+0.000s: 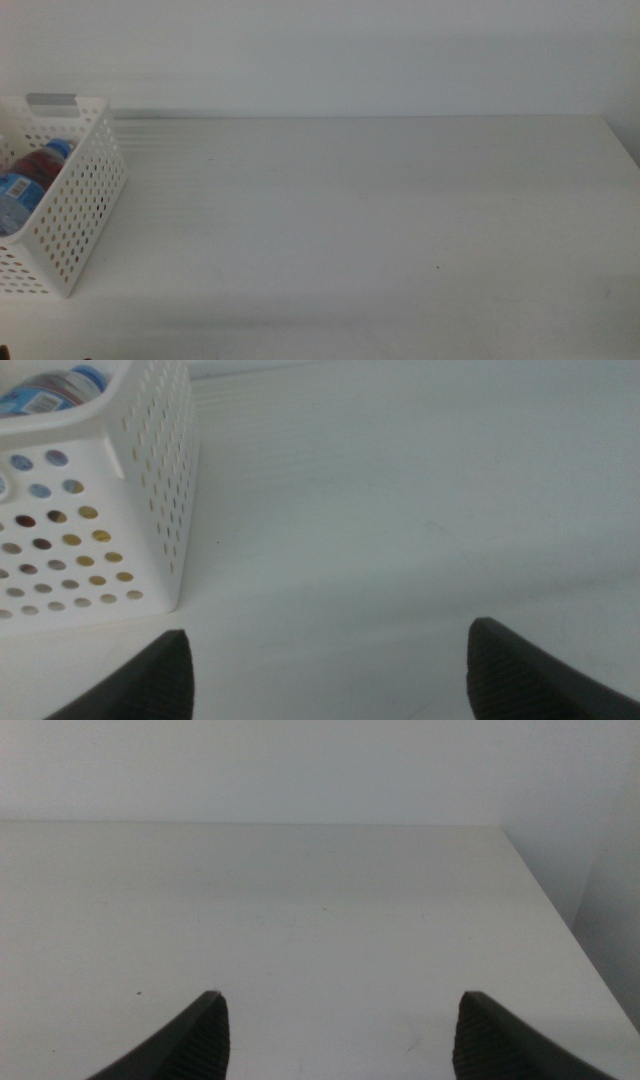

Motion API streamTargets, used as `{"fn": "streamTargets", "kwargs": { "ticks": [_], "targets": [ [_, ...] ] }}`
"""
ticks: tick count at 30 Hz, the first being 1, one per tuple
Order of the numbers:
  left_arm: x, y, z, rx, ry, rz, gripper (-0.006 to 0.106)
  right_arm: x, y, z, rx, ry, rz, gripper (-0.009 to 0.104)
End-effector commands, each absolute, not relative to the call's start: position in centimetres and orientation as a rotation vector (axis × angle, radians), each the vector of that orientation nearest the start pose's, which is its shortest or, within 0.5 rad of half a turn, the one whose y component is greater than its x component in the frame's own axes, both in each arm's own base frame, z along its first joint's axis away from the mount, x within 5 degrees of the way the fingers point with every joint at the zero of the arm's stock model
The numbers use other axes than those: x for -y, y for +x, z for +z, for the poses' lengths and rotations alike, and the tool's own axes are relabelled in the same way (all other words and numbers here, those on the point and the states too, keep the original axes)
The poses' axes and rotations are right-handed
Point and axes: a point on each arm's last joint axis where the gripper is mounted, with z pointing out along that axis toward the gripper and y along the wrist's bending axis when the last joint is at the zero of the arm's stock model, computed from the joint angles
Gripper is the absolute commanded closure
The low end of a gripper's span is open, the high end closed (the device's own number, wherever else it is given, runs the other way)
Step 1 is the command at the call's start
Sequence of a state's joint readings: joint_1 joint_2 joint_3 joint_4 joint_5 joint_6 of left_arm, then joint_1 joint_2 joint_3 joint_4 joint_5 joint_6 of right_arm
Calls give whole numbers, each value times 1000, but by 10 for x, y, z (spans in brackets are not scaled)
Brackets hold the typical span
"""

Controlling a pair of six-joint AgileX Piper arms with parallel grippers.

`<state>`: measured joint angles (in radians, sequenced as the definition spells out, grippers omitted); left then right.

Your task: Use arms to grab the bottles and put them into the dustbin to the left of the table.

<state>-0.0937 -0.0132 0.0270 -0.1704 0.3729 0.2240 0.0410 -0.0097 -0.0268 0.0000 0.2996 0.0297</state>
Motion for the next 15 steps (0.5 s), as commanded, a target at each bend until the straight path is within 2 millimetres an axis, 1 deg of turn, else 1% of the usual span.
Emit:
{"fn": "streamTargets", "kwargs": {
  "ticks": [1,9,15],
  "targets": [
    [10,53,176,-1772,160,-82,12,-2,51,210,-1624,-18,35,36],
    [9,53,177,-1771,172,-64,12,-2,54,188,-1688,-19,36,36],
    [9,53,177,-1772,172,-64,12,-2,54,187,-1705,-19,35,36]
  ]
}}
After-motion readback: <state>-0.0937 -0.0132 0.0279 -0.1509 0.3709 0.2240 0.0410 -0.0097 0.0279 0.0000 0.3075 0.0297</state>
